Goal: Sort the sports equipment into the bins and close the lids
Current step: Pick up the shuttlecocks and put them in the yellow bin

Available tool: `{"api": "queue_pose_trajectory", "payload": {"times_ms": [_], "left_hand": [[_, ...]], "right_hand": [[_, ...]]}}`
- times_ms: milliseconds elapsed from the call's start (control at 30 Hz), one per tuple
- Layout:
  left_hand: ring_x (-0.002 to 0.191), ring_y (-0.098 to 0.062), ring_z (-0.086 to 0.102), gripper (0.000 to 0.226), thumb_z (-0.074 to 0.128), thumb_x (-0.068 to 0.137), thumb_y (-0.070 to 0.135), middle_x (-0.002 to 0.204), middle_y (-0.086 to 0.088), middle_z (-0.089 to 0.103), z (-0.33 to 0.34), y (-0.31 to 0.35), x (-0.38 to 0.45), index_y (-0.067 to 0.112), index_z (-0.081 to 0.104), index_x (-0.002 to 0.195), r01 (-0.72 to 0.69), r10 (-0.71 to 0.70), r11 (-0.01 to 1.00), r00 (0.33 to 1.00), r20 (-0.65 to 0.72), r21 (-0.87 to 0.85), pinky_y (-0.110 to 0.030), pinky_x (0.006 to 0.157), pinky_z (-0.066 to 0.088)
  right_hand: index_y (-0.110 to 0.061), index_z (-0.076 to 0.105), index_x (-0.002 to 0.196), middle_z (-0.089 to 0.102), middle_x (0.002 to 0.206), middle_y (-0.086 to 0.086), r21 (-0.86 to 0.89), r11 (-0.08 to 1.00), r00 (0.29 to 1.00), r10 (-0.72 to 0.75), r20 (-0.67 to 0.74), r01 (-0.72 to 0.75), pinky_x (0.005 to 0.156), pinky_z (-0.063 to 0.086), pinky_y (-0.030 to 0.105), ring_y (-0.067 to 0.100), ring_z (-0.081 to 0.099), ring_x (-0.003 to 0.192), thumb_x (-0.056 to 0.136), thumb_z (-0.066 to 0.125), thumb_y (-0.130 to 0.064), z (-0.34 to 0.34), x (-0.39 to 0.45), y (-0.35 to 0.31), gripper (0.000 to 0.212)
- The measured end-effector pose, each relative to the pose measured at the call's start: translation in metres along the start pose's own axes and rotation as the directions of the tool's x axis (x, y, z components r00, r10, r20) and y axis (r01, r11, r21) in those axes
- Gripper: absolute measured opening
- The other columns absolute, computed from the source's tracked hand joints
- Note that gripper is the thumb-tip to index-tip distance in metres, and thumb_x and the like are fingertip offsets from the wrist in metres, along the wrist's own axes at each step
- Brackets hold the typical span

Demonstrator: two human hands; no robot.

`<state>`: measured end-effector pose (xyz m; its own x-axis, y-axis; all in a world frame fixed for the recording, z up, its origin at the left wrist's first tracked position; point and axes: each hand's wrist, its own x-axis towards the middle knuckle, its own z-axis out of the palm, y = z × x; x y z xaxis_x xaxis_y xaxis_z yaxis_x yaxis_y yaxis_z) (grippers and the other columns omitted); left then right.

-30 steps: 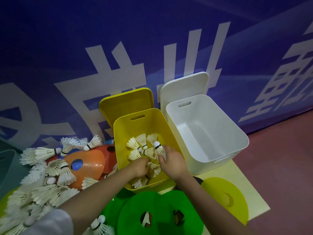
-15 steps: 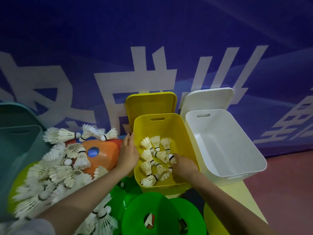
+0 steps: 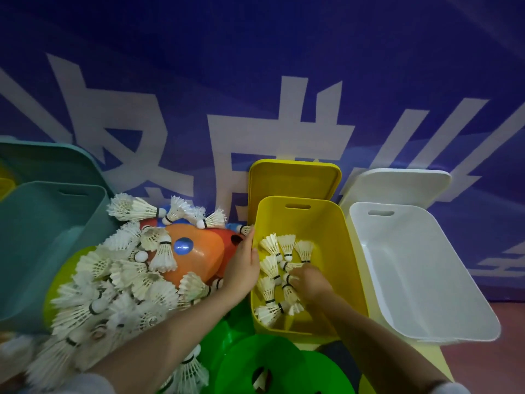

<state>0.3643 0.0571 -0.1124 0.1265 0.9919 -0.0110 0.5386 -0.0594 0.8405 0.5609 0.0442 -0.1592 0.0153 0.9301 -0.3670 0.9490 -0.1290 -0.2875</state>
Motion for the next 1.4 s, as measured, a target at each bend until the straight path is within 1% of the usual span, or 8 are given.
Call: {"api": "queue_pose_trajectory", "payload": {"times_ms": [133,333,567,767,900,1000,1167,1400], "left_hand": [[0.106,0.008,0.045,0.052,0.035,0.103,0.023,0.153,0.007,0.03,0.001,0.002,0.0,0.031,0.018,0.152,-0.005,0.005,0.999,1.0,0.0,-0.034,-0.018,0.084,0.041],[0.134,-0.011,0.039,0.051,0.036,0.102,0.024,0.152,0.006,0.033,0.002,-0.003,0.003,0.029,0.022,0.151,0.008,-0.009,0.997,1.0,-0.006,-0.076,-0.031,0.105,0.042],[0.134,-0.019,0.04,0.05,0.031,0.102,0.036,0.152,-0.001,0.035,-0.003,0.002,0.003,0.026,0.021,0.15,0.017,-0.014,0.998,0.998,0.057,-0.065,-0.04,0.108,0.039],[0.121,-0.006,0.039,0.04,0.031,0.104,0.028,0.14,-0.002,0.042,-0.044,0.011,-0.013,0.02,0.039,0.142,-0.038,0.041,0.995,0.999,0.03,-0.092,-0.022,0.097,0.031],[0.123,-0.02,0.047,0.04,0.037,0.102,0.025,0.141,-0.003,0.042,-0.093,-0.003,-0.021,0.023,0.039,0.142,0.044,-0.055,0.99,0.995,-0.079,-0.131,-0.041,0.104,0.041],[0.111,-0.013,0.05,0.041,0.041,0.1,0.02,0.134,0.002,0.047,-0.134,-0.018,-0.026,0.023,0.041,0.14,0.035,-0.052,0.994,0.985,-0.166,-0.104,-0.03,0.091,0.043],[0.107,-0.014,0.054,0.037,0.045,0.098,0.019,0.127,-0.001,0.054,-0.197,-0.064,-0.045,0.022,0.047,0.135,0.061,-0.056,0.998,0.97,-0.235,0.014,-0.03,0.086,0.044],[0.109,-0.016,0.054,0.039,0.053,0.094,0.035,0.126,-0.002,0.053,-0.25,-0.11,-0.062,0.024,0.052,0.131,-0.005,0.018,0.93,0.999,-0.033,0.367,-0.03,0.09,0.045]], "right_hand": [[-0.026,0.059,0.123,0.045,0.132,0.006,-0.169,0.985,0.997,0.035,-0.065,-0.045,0.1,0.04,0.037,0.022,0.038,0.125,0.095,0.046,-0.032,0.007,0.008,0.008,0.031],[-0.024,0.049,0.136,0.043,0.138,0.006,0.142,0.985,0.992,0.107,-0.069,-0.096,0.097,0.046,0.037,0.027,0.049,0.122,0.093,0.056,-0.04,0.001,0.005,0.008,0.046],[-0.022,0.054,0.131,0.057,0.121,0.004,0.325,0.942,0.965,0.005,-0.262,0.083,0.081,0.048,0.029,0.016,0.058,0.101,0.093,0.058,-0.033,-0.041,-0.036,-0.007,0.039],[-0.022,0.066,0.114,0.064,0.101,-0.007,0.521,0.804,0.9,-0.04,-0.434,0.287,0.075,0.045,0.019,0.004,0.058,0.089,0.094,0.058,-0.026,-0.065,-0.084,-0.068,0.022],[-0.019,0.068,0.109,0.067,0.096,-0.002,0.632,0.671,0.884,-0.077,-0.46,0.388,0.072,0.048,0.019,0.007,0.061,0.088,0.094,0.057,-0.02,-0.057,-0.096,-0.124,0.019],[-0.014,0.068,0.11,0.066,0.096,-0.002,0.653,0.633,0.887,-0.122,-0.446,0.416,0.07,0.042,0.009,0.0,0.057,0.082,0.093,0.058,-0.015,-0.046,-0.099,-0.167,0.02],[-0.017,0.061,0.121,0.061,0.1,0.002,0.557,0.737,0.92,-0.246,-0.306,0.383,0.078,0.043,0.023,0.011,0.056,0.087,0.092,0.059,-0.02,-0.015,-0.079,-0.216,0.03],[-0.018,0.047,0.138,0.052,0.135,0.006,0.348,0.91,0.974,-0.204,-0.097,0.225,0.094,0.044,0.03,0.021,0.054,0.116,0.093,0.056,-0.03,0.032,-0.046,-0.222,0.047]]}}
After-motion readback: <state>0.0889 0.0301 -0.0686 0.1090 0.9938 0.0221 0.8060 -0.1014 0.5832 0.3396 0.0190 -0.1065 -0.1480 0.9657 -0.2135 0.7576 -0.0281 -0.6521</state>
